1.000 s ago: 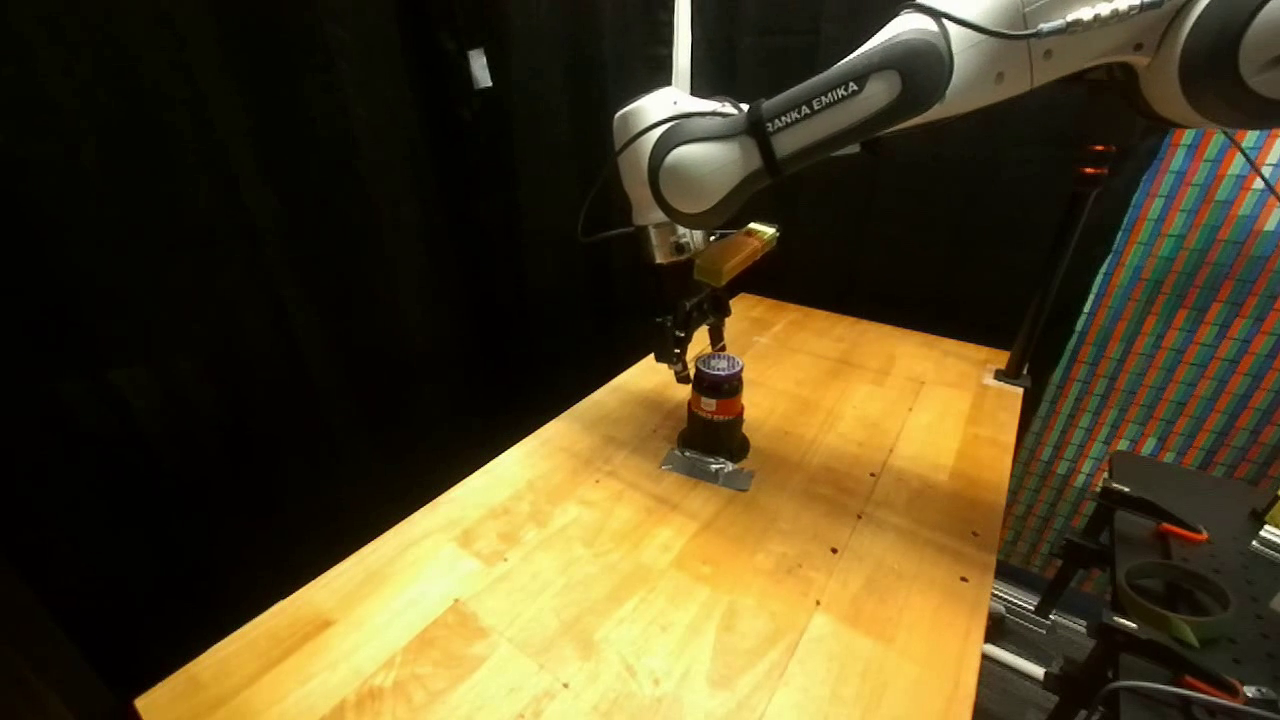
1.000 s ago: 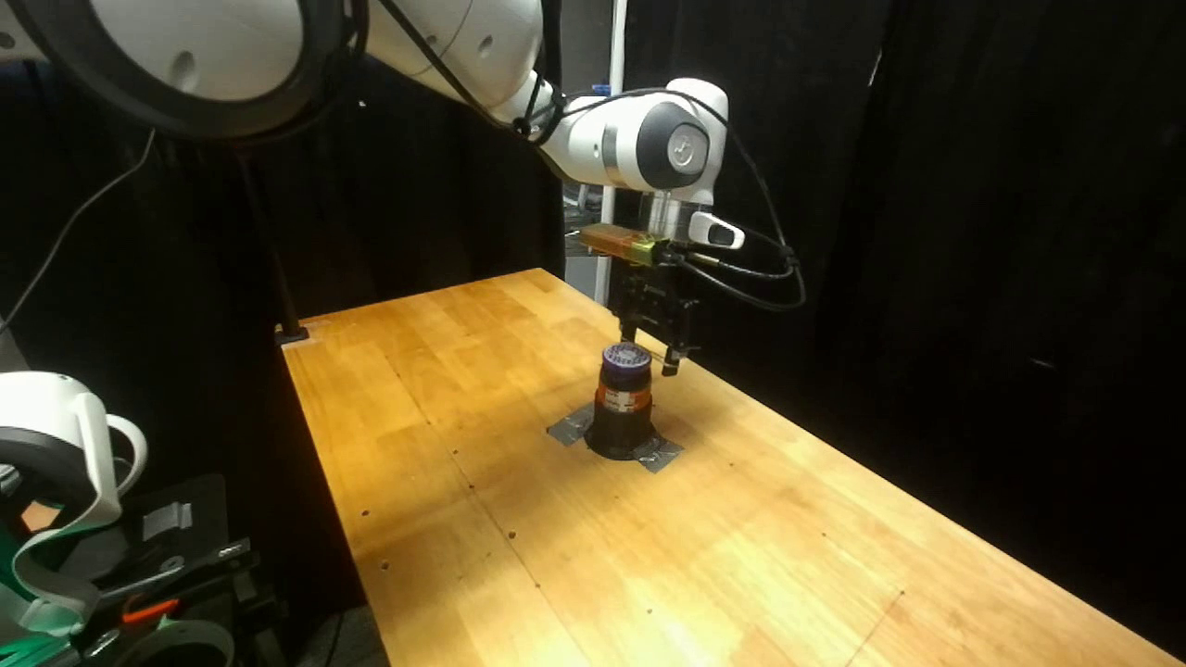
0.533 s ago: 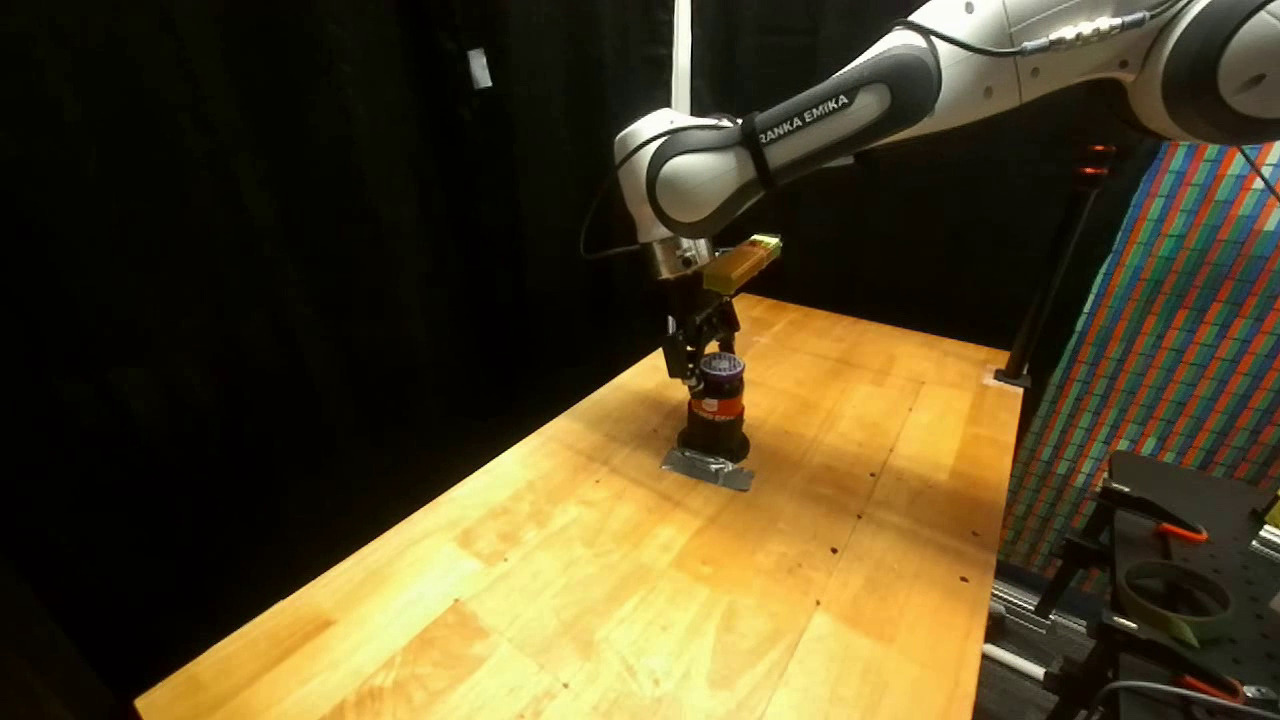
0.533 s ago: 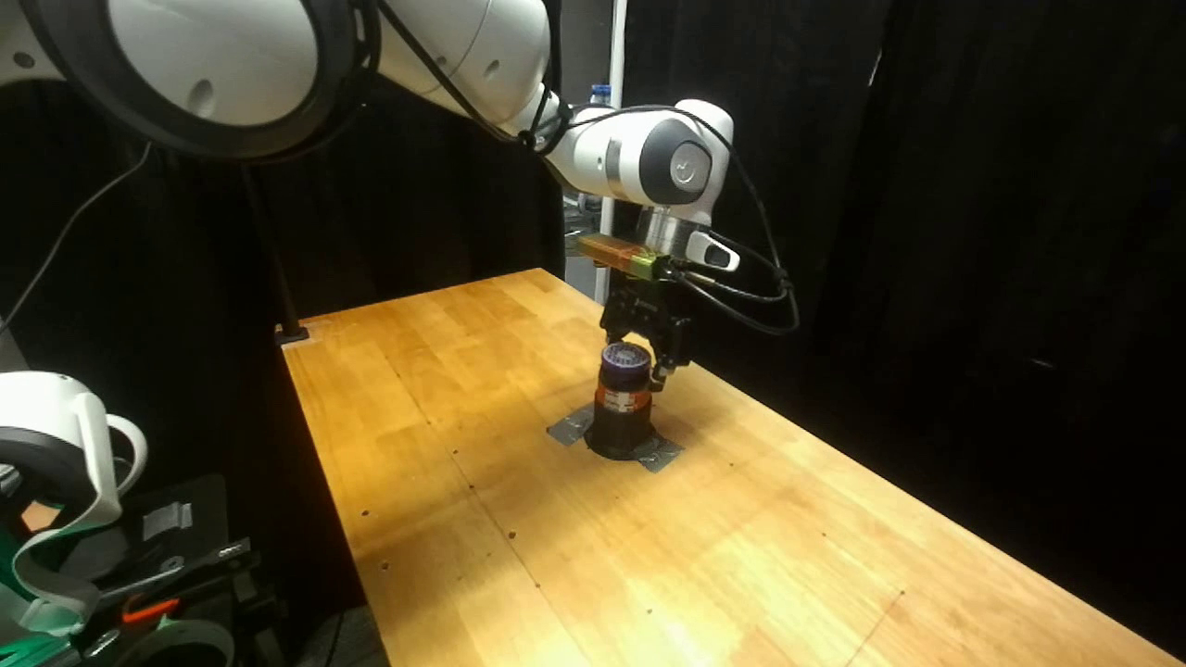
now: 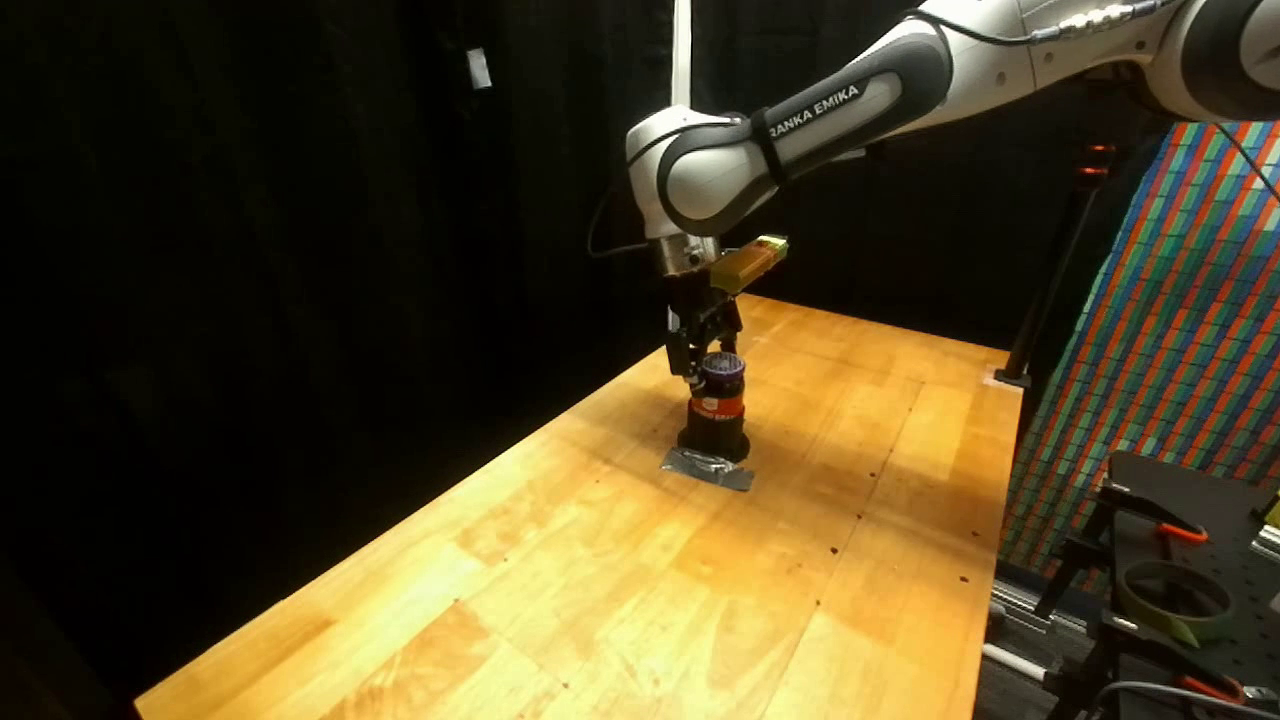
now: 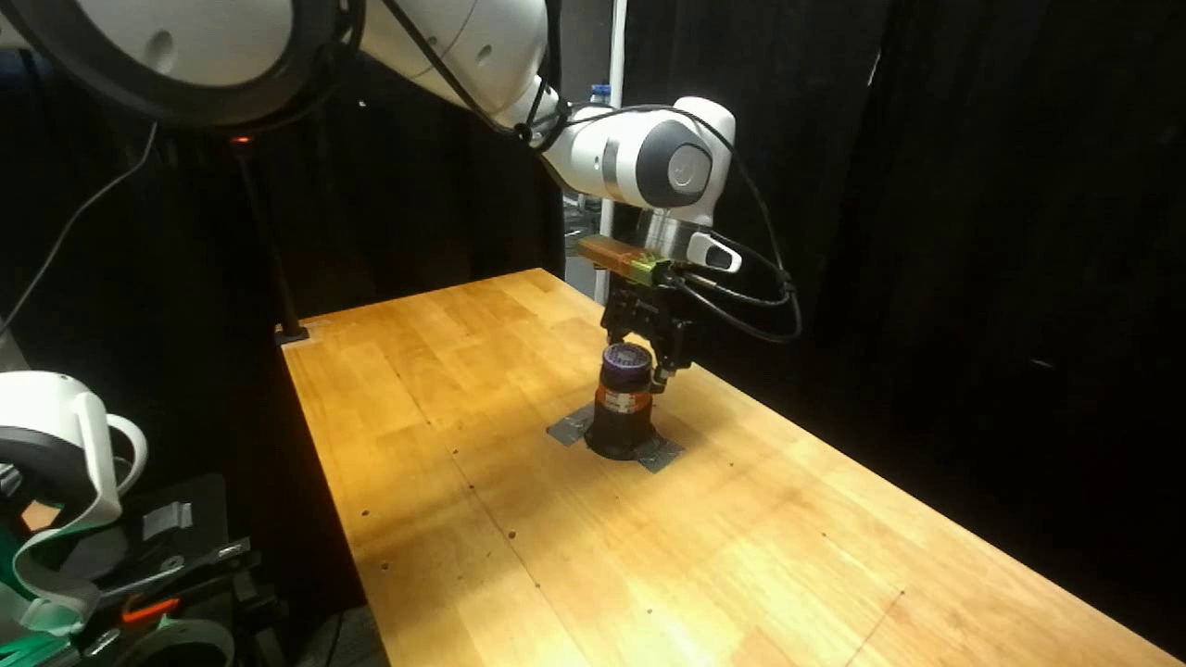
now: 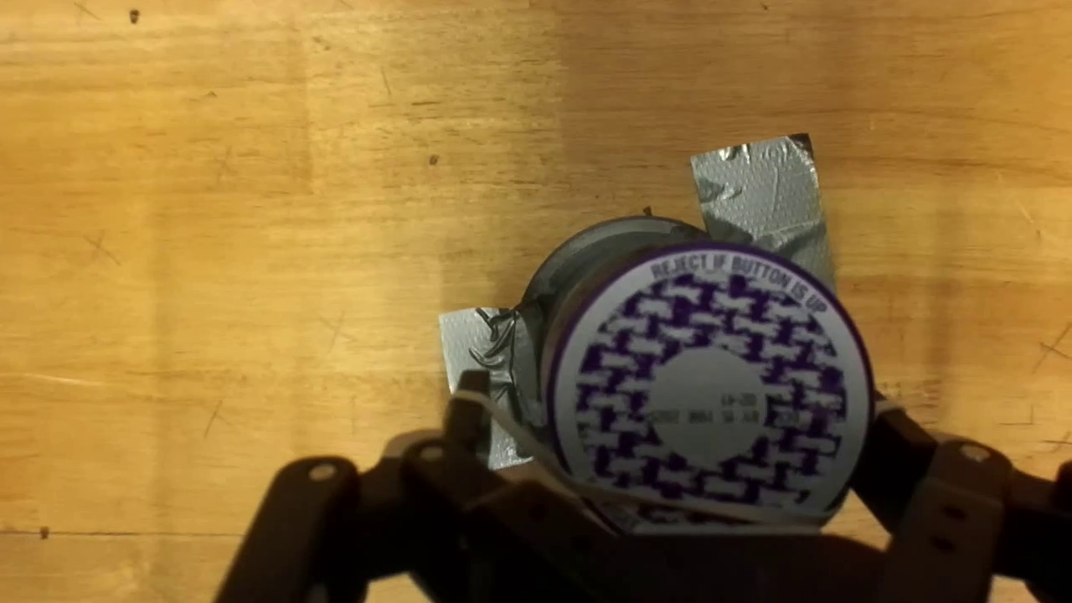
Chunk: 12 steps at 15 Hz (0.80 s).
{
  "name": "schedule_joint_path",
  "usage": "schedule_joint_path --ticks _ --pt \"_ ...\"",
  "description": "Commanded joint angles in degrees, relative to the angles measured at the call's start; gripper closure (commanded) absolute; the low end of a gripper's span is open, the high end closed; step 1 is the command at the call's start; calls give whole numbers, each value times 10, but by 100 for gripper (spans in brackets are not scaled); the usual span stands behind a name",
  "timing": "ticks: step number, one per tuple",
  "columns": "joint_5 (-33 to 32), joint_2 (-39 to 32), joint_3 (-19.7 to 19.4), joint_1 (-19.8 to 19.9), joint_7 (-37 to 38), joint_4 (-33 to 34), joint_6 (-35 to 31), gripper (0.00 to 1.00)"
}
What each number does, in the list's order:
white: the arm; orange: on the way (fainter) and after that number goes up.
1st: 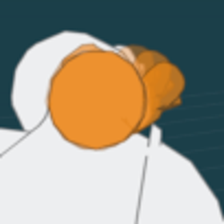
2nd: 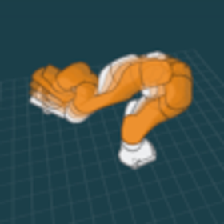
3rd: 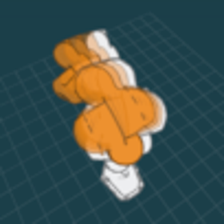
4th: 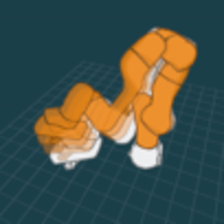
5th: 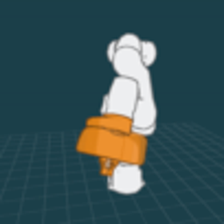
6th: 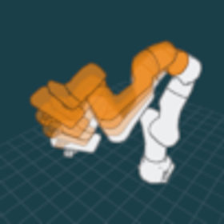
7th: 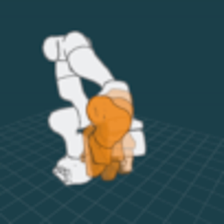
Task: Put a rubber band around the base of the cup
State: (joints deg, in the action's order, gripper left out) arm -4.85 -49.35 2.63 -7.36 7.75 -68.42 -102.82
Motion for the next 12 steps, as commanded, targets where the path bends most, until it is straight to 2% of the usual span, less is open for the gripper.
schedule_joint_path --ticks 1,5,12 --pt "17 58 -3 11 -3 -88 -58 0" --pt "18 108 -5 10 -3 -156 -110 0" --pt "17 176 1 9 -13 -263 -121 0"
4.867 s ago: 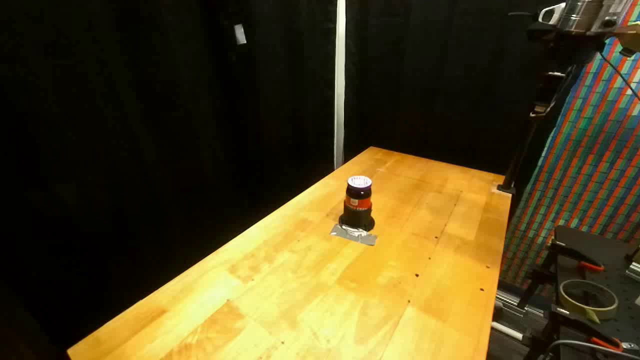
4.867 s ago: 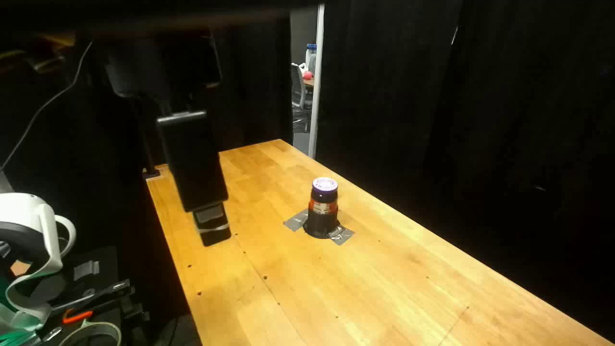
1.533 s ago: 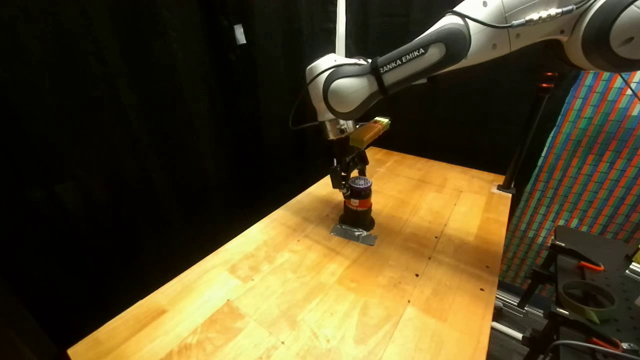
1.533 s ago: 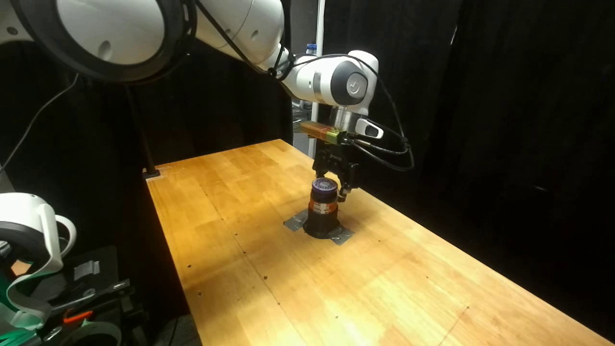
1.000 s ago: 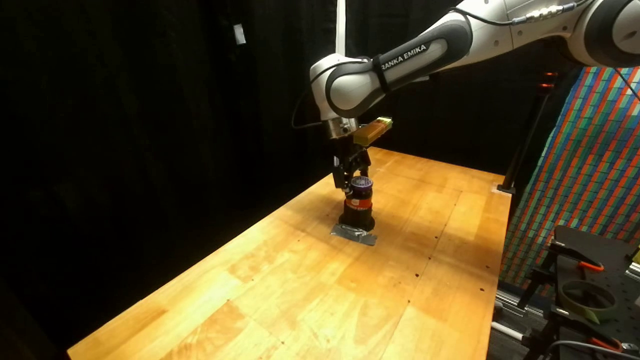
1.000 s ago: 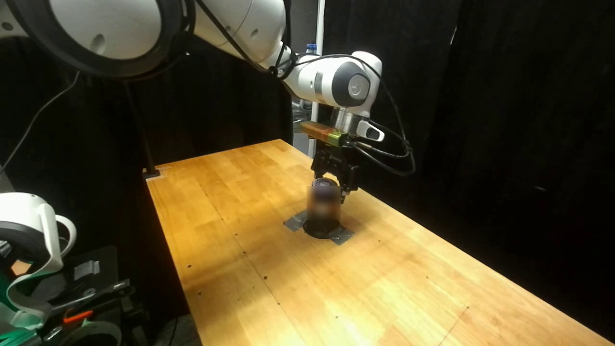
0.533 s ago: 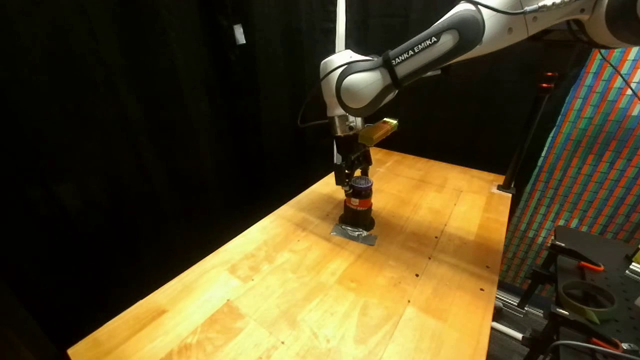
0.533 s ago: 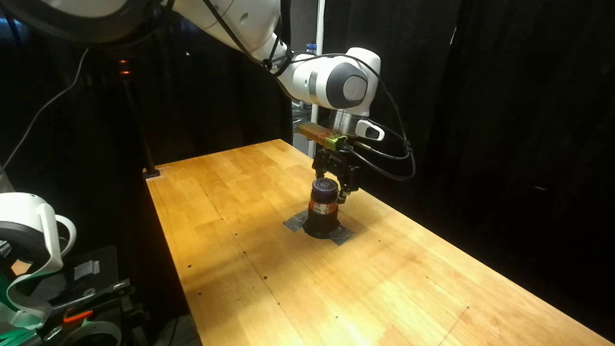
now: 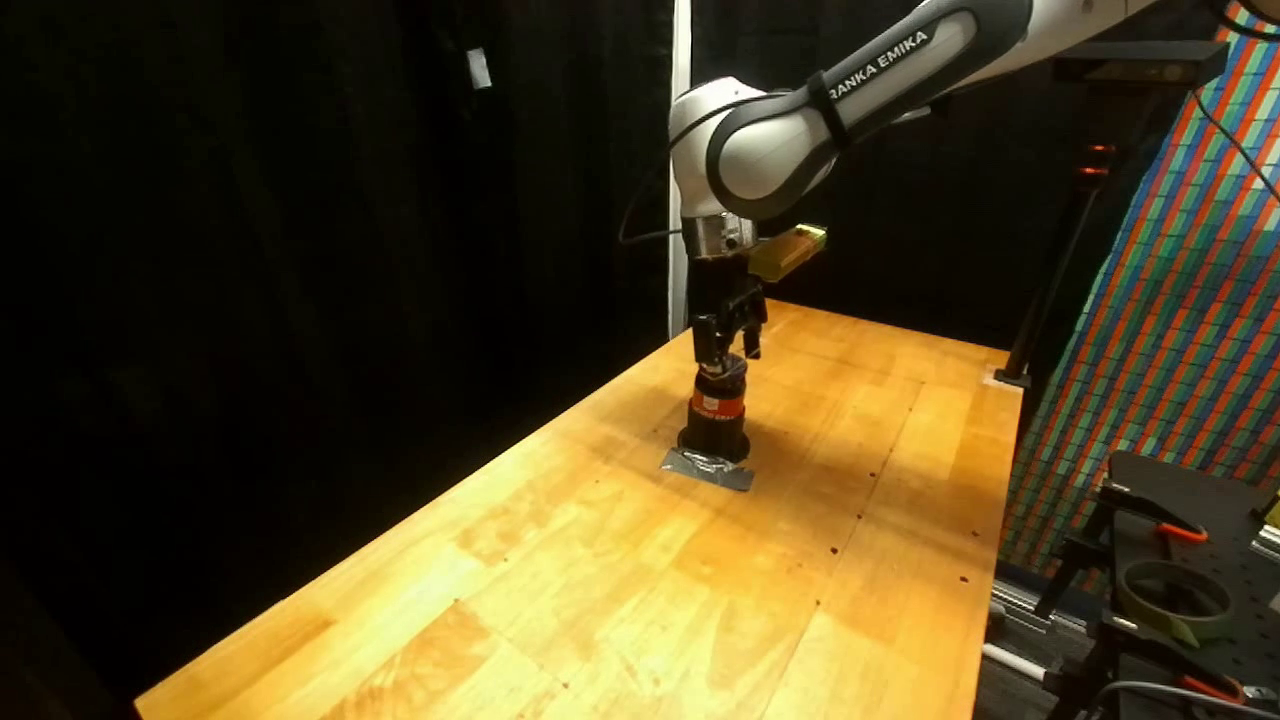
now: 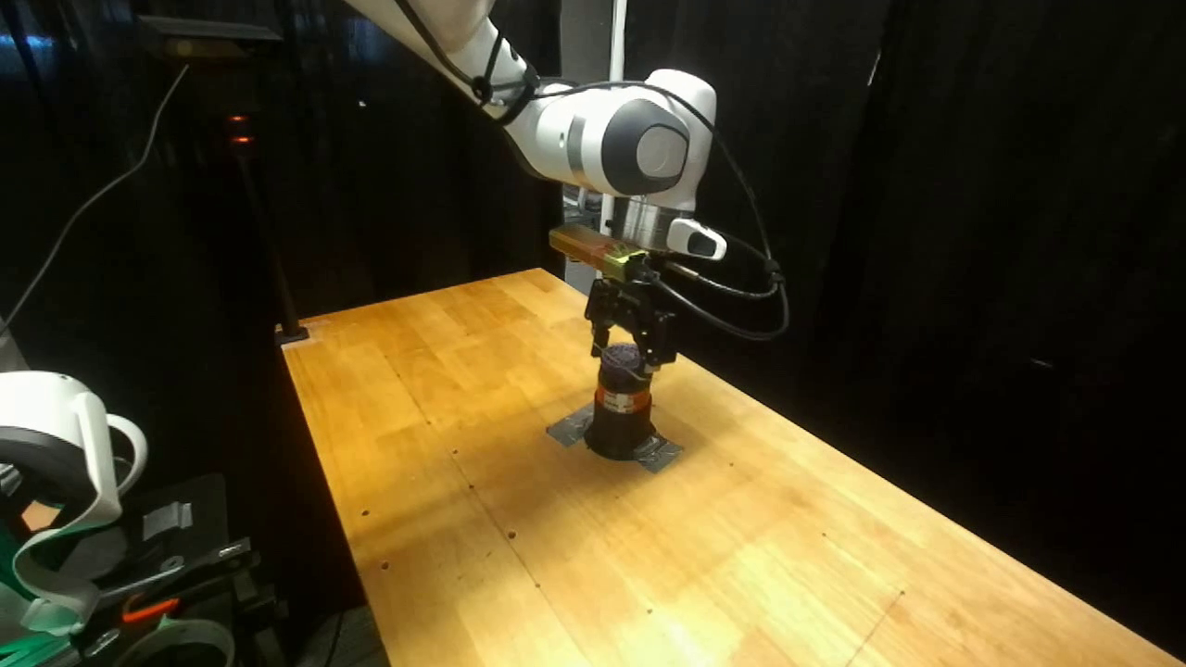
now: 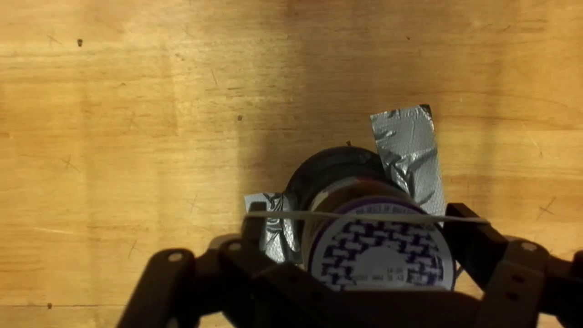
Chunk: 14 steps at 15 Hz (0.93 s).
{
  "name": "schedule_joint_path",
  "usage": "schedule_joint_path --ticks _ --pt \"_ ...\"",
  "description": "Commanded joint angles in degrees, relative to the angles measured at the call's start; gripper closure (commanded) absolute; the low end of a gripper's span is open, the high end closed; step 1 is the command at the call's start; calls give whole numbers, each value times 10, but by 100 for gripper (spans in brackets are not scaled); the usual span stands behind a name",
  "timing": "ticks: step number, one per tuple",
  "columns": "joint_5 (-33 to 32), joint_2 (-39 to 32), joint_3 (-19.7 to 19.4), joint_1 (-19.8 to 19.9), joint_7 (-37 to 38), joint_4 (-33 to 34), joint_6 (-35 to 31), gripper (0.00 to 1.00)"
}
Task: Put a rubber band around the base of the cup
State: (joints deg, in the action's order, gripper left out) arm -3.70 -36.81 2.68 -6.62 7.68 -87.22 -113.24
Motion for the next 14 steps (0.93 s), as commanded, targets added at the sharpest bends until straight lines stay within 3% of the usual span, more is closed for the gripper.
schedule_joint_path --ticks 1,5,6,8,14 --pt "5 57 1 2 -12 -89 -22 0" --pt "-1 79 -2 -1 -5 -143 -60 0" --pt "-3 85 -3 -3 -2 -158 -76 25" --pt "-9 97 -7 -6 7 -190 -126 34" --pt "-17 140 -14 -9 23 -287 -271 81"
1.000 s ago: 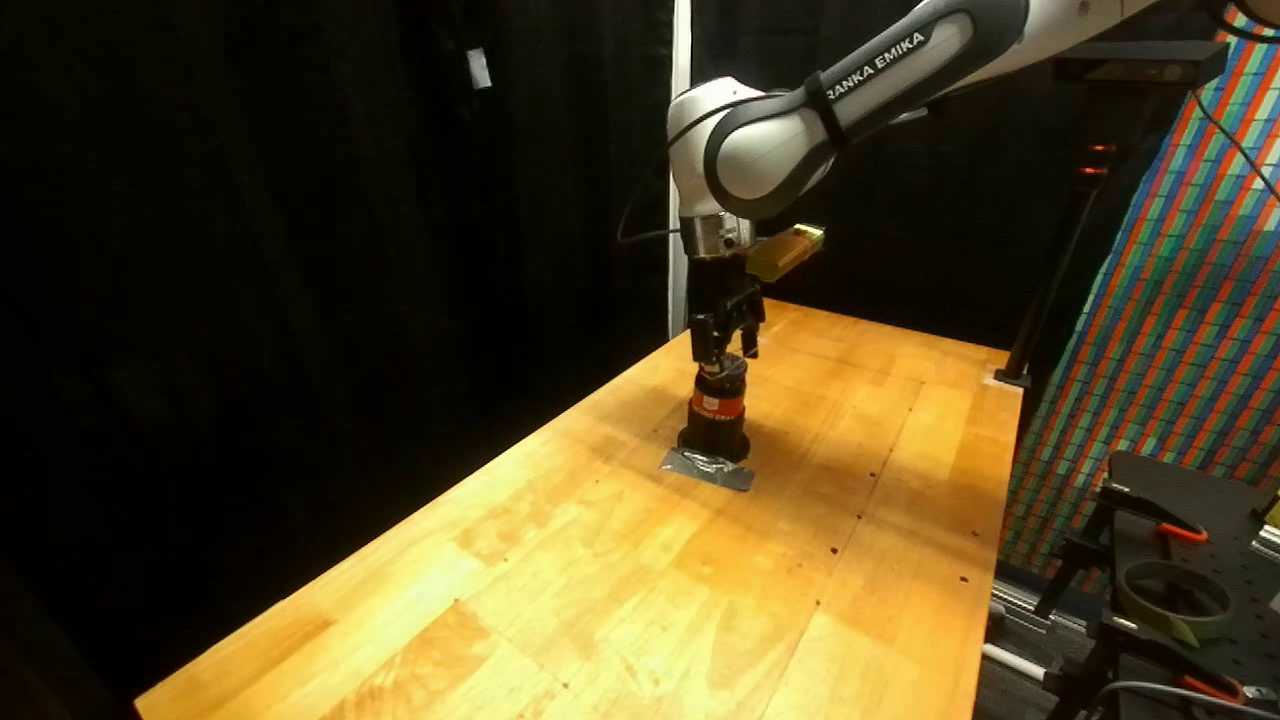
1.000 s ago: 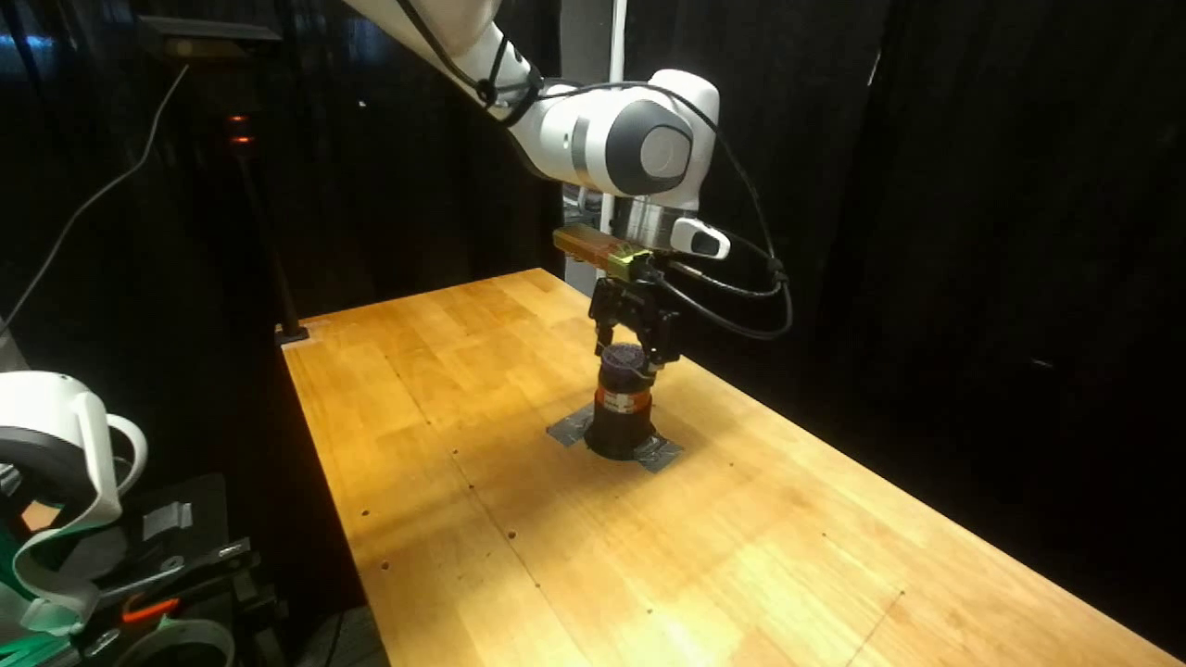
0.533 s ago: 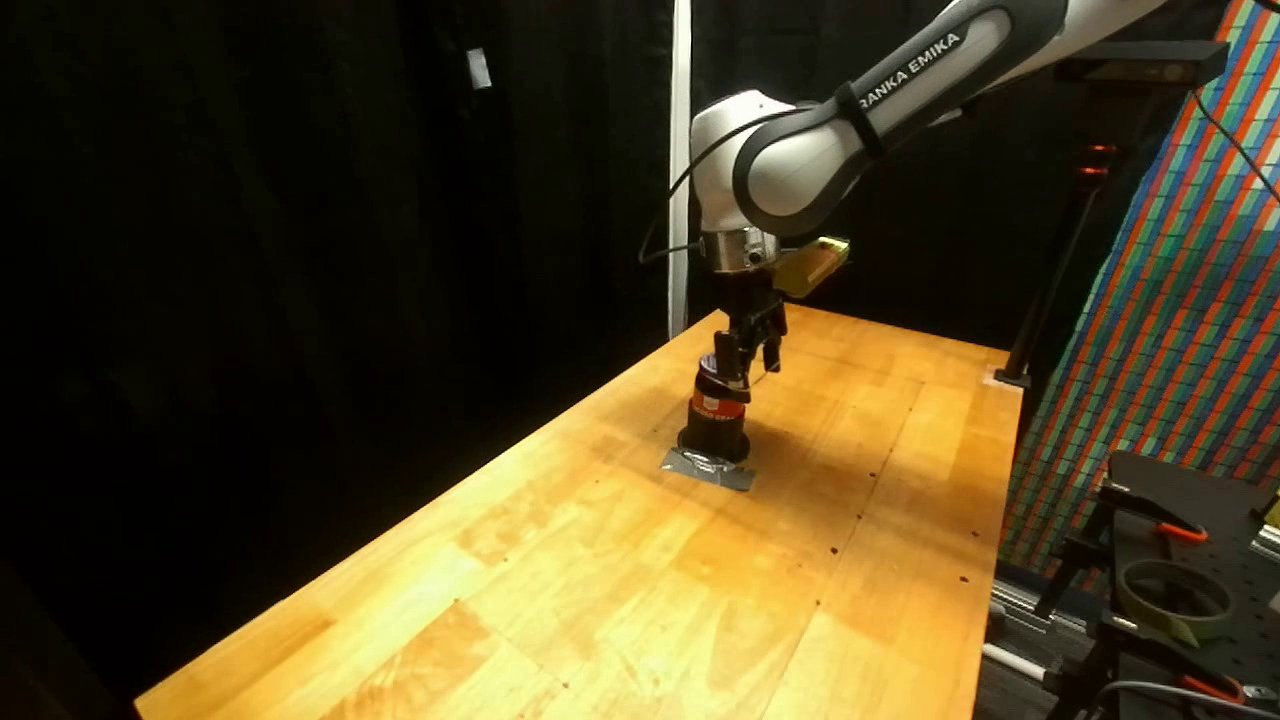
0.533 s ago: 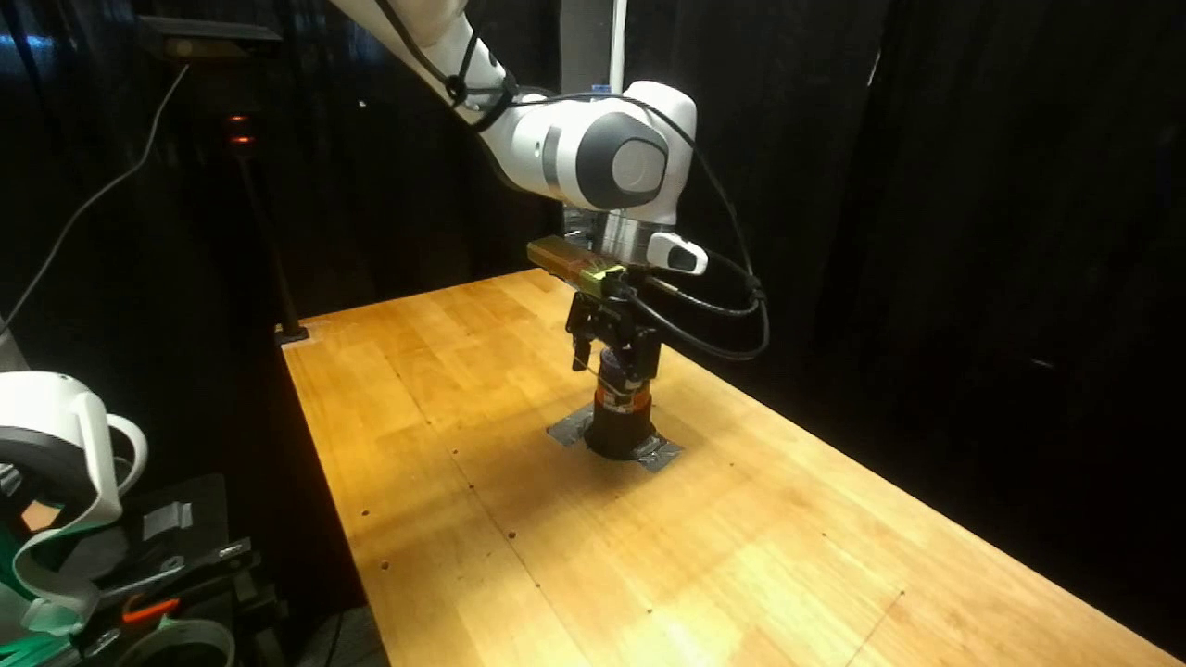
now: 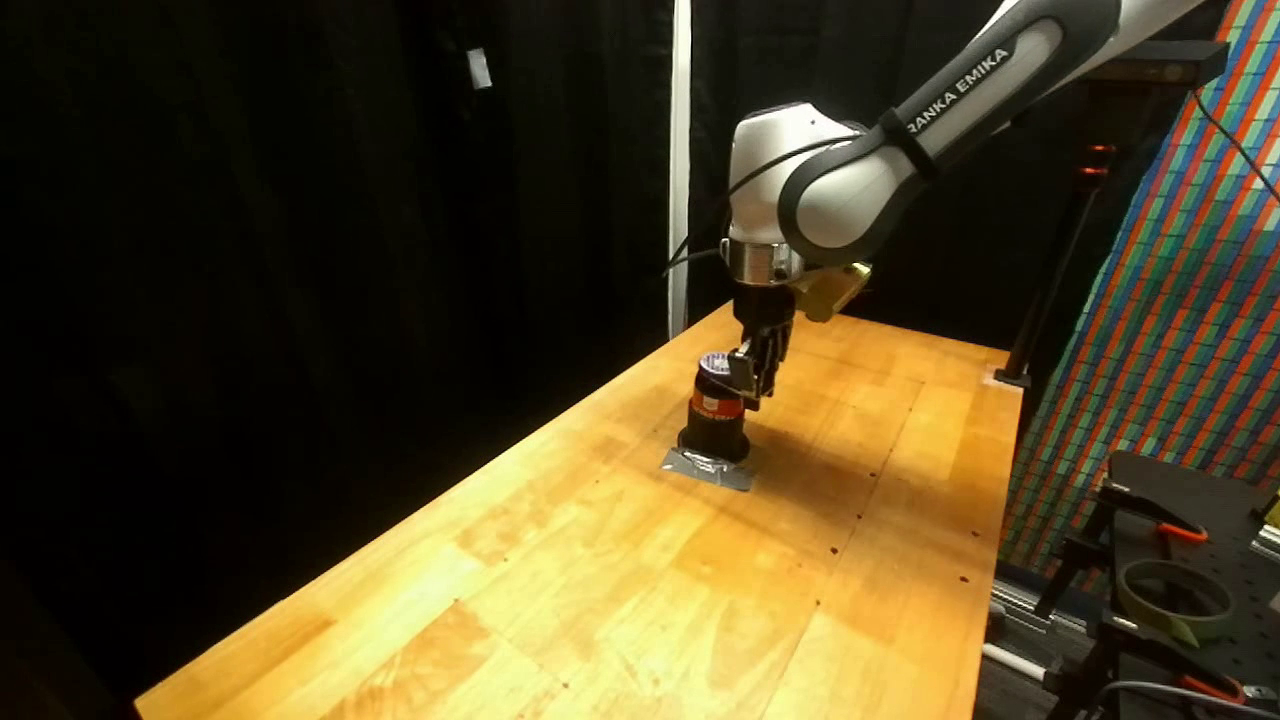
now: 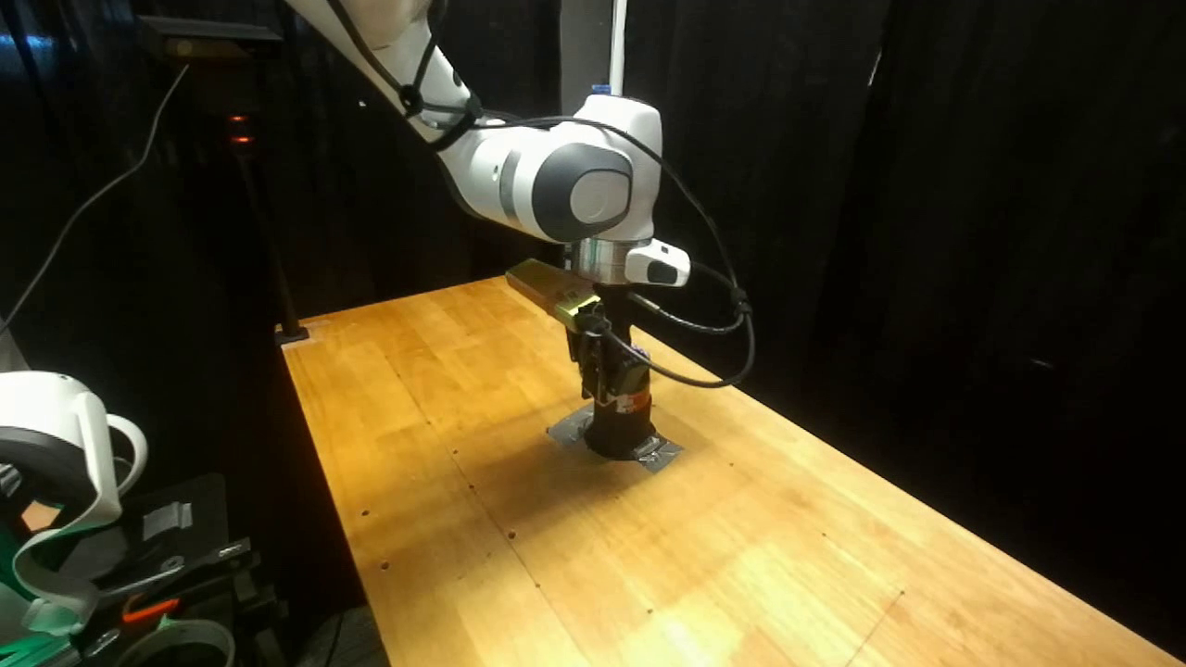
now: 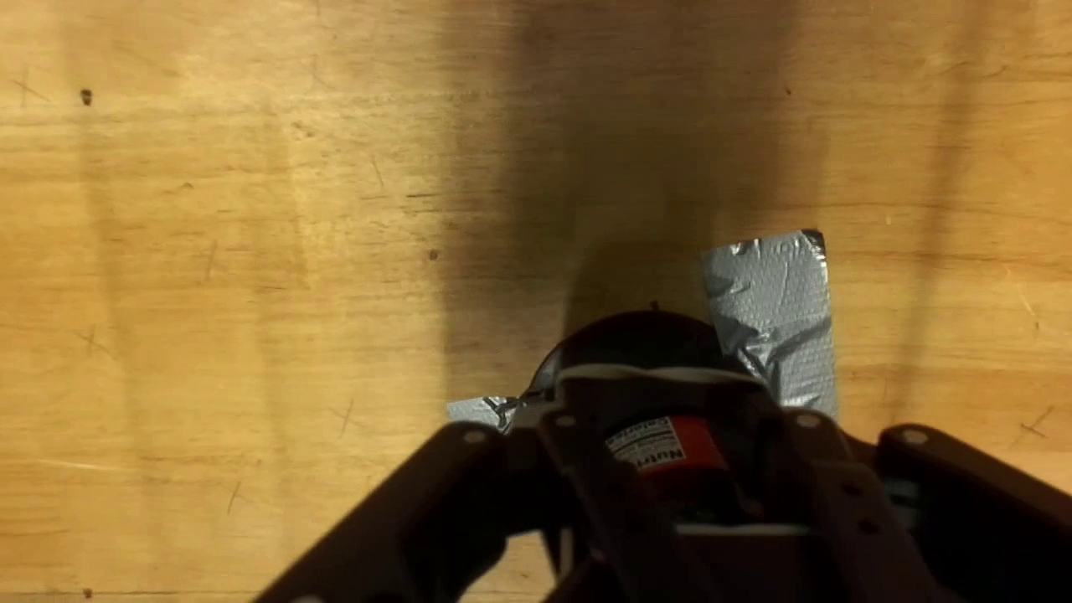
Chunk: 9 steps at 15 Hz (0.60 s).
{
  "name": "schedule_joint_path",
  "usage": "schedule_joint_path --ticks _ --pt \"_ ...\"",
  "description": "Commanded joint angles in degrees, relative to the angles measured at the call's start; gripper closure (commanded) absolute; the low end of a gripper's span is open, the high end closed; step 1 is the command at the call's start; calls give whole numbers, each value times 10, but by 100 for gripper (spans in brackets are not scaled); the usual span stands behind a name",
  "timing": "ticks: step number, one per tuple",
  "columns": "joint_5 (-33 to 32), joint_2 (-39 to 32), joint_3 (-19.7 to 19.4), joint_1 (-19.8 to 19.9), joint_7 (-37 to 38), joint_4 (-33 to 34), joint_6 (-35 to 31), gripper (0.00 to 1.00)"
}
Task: Put a rubber band around the base of the cup
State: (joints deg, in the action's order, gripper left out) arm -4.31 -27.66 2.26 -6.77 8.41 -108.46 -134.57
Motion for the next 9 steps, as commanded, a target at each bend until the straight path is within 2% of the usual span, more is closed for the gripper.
schedule_joint_path --ticks 1,2,5,6,9 --pt "-12 58 -11 -7 16 -94 -82 88" --pt "-14 68 -12 -7 15 -115 -115 93" --pt "-43 94 -22 -16 16 -181 -238 98" --pt "-61 102 -31 -22 21 -204 -282 93" --pt "-129 113 -84 -60 52 -257 -398 92"
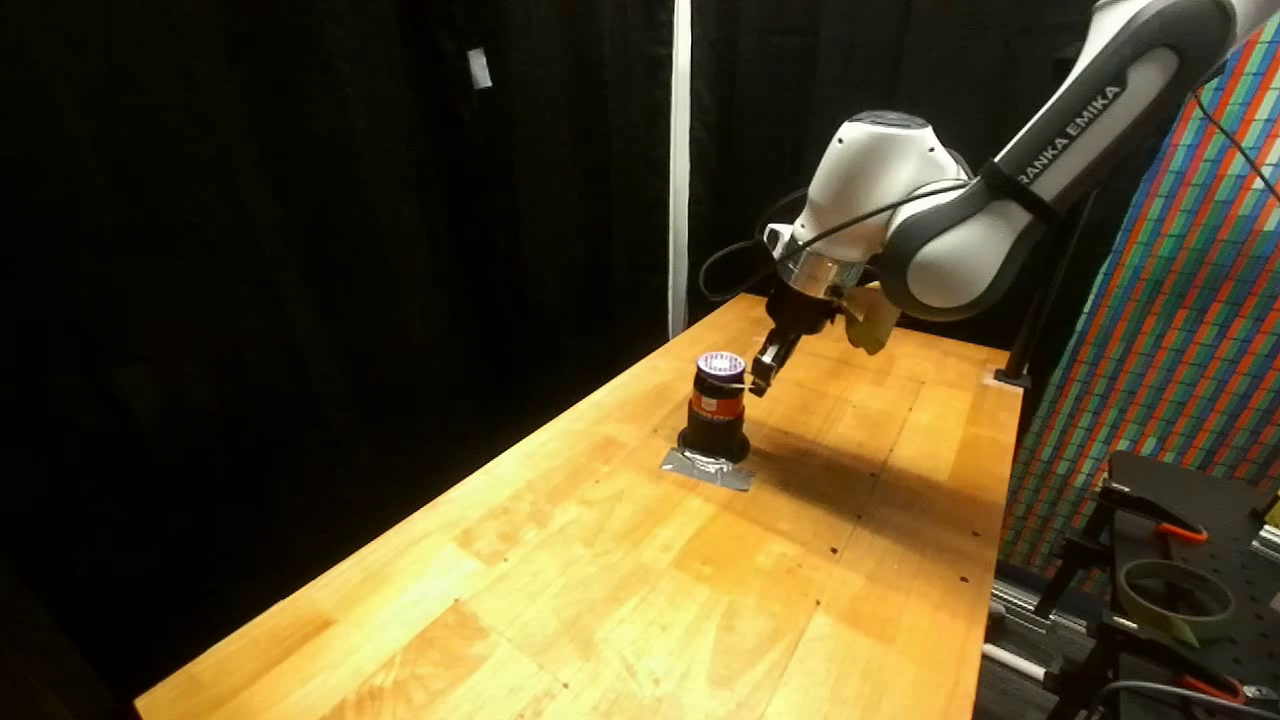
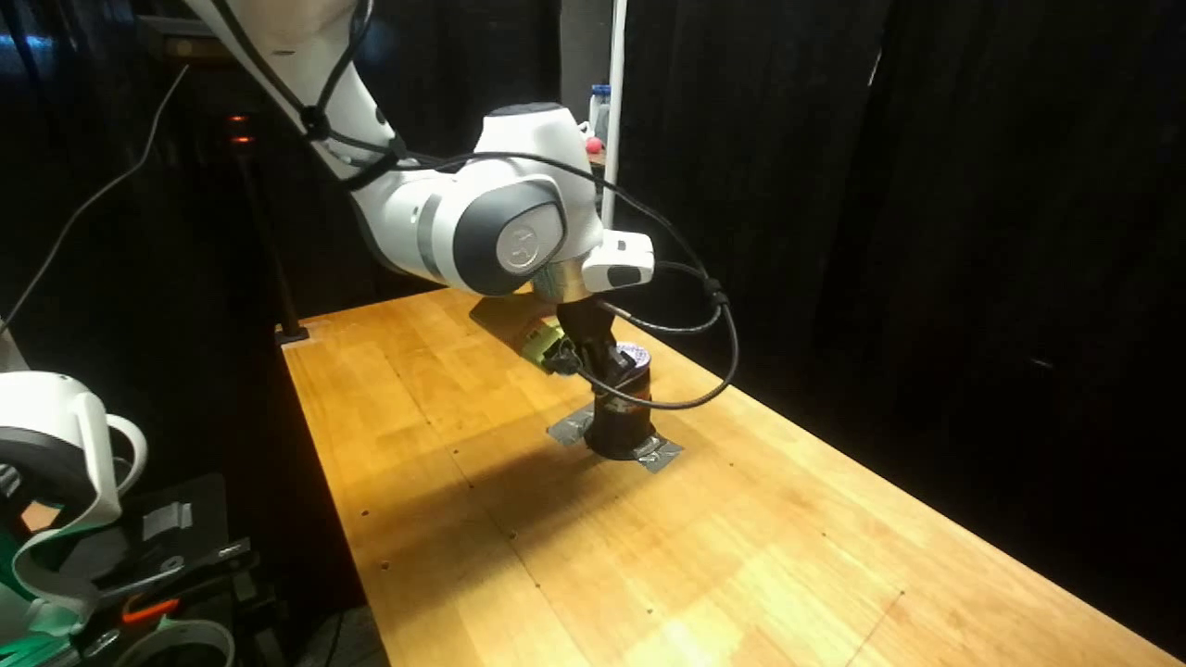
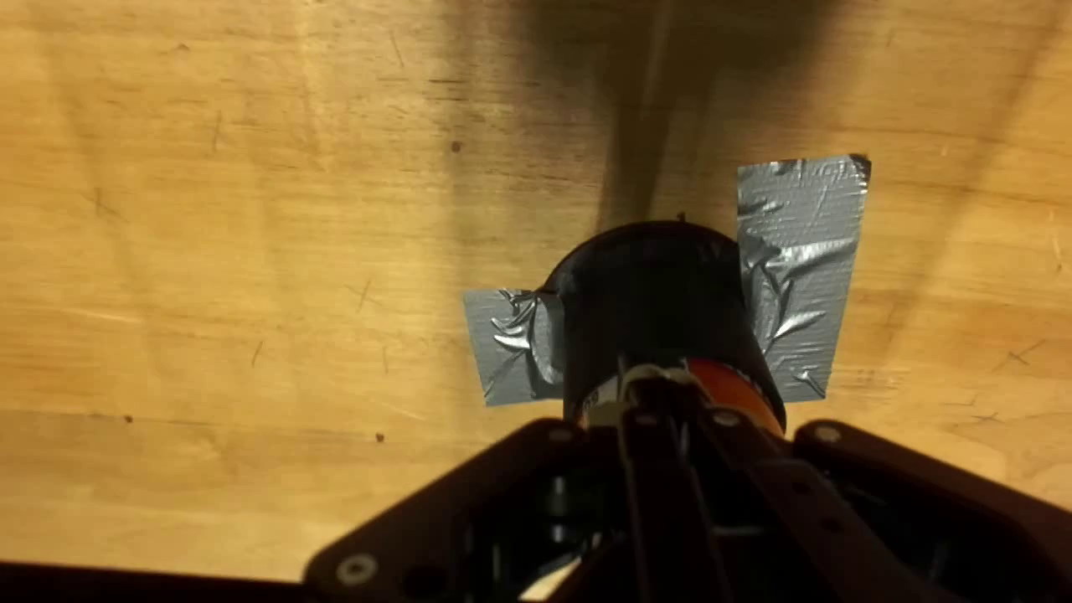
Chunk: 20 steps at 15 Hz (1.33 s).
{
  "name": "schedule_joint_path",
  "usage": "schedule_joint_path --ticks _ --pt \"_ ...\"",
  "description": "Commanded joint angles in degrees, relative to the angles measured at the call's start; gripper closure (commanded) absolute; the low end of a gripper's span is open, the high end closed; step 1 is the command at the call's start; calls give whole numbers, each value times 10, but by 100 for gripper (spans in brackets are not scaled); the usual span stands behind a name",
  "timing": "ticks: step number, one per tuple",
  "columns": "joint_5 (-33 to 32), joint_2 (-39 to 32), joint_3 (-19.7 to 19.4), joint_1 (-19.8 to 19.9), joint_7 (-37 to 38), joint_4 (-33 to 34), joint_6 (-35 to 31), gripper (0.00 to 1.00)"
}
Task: Put a rubber band around the base of the cup
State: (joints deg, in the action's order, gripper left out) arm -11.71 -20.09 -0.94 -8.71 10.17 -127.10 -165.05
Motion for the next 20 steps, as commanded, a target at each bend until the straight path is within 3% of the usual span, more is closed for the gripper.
schedule_joint_path --ticks 1,4,7,10,12,13,16,20 --pt "-84 38 -71 -53 53 -83 -126 91" --pt "-138 29 -154 -110 76 -110 -225 92" --pt "-127 9 -241 -178 55 -127 -337 92" --pt "-113 -6 -259 -195 30 -151 -430 92" --pt "-142 -9 -240 -176 35 -167 -485 92" --pt "-77 3 -133 -86 -51 -181 -498 92" --pt "-93 -5 -49 -11 -68 -189 -541 92" --pt "-59 -20 -1 33 -109 -191 -601 91"
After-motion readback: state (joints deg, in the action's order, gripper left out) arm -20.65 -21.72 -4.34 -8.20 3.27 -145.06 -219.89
